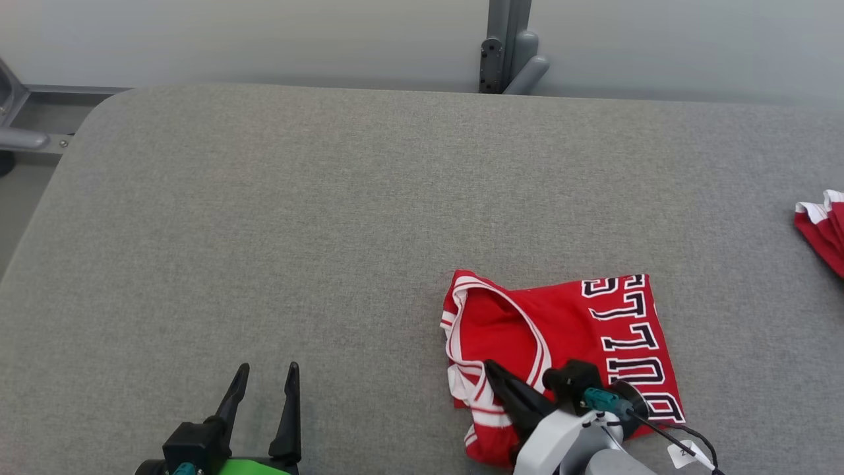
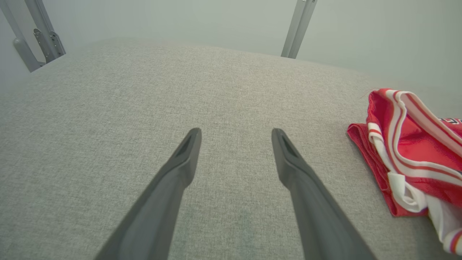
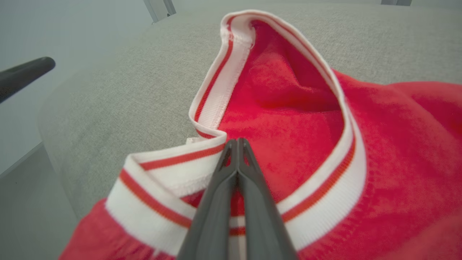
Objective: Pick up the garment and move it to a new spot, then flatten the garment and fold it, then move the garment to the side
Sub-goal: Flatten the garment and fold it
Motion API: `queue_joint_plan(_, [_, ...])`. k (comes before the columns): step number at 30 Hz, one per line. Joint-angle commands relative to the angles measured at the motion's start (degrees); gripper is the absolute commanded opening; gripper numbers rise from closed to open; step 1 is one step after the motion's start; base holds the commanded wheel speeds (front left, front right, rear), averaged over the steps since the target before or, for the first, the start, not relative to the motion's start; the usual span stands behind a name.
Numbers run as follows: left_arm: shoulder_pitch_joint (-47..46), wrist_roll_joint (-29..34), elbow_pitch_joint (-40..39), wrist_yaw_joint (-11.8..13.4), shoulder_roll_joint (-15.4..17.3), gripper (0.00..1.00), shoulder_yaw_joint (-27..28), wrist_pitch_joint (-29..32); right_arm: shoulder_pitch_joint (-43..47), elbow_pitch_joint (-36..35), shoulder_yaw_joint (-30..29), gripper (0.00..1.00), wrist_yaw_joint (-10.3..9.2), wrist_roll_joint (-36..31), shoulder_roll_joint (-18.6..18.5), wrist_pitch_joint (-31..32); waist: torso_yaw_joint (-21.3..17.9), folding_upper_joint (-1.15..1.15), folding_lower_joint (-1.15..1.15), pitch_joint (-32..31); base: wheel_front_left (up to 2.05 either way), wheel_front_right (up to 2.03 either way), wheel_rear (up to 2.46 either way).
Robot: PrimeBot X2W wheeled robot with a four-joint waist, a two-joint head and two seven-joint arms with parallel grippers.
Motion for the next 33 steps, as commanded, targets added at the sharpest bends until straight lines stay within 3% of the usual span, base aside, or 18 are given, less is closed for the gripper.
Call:
queue_joint_plan(1, [-0.3,0.0,-0.2,0.1,0.1,1.0,0.0,-0.2,-1.0,0.4,0.6,0.0,-0.01,0.4,0.2,-0.2,0.8,0.0,0.0,-0.1,0.0,0.0,0.0])
queue_joint_plan(8, [0.3,-0.7,-0.2,0.5,0.1,1.0,-0.5,-0.2,-2.9,4.3,5.9,0.0,-0.01,2.1,1.0,-0.2,3.1,0.0,0.0,-0.7,0.0,0.0,0.0])
queue_joint_plan(15, [1.1,-0.8,-0.4,0.7,0.1,1.0,-0.1,-0.2,-4.6,3.7,9.5,0.0,-0.01,4.0,1.5,-0.2,4.3,0.0,0.0,-1.3,0.0,0.0,0.0])
queue_joint_plan(20, [1.9,-0.8,-1.0,1.0,0.1,1.0,1.2,-0.2,-4.5,-0.4,9.1,0.0,-0.01,3.7,-0.4,-0.2,3.4,0.0,0.0,-1.9,0.0,0.0,0.0])
queue_joint_plan(24, [2.3,-1.2,-2.7,1.1,0.1,1.0,2.5,-0.2,-2.2,-7.3,4.9,0.0,-0.01,2.1,-3.2,-0.2,1.8,0.0,0.0,-2.6,0.0,0.0,0.0])
queue_joint_plan(26, [2.5,-1.5,-3.5,1.5,0.1,1.0,3.3,-0.2,-0.5,-11.8,0.8,0.49,-0.01,0.3,-5.1,-0.1,0.7,0.0,0.0,-2.9,0.0,0.0,0.0])
queue_joint_plan(27, [2.7,-1.7,-3.9,1.6,0.1,1.0,3.6,-0.2,0.6,-13.8,-1.1,0.9,-0.01,-0.6,-6.2,-0.1,0.2,0.0,0.0,-3.0,0.0,0.0,0.0])
queue_joint_plan(28, [2.9,-1.7,-4.3,1.7,0.1,1.0,4.0,-0.2,1.8,-15.8,-3.4,1.0,-0.01,-1.6,-7.2,-0.2,-0.4,0.0,0.0,-3.2,0.0,0.0,0.0])
queue_joint_plan(33, [3.3,-2.2,-5.3,2.1,0.1,1.0,5.9,-0.2,8.2,-24.3,-16.8,1.0,-0.01,-4.6,-9.1,-0.2,-3.3,0.0,0.0,-4.1,0.0,0.0,0.0])
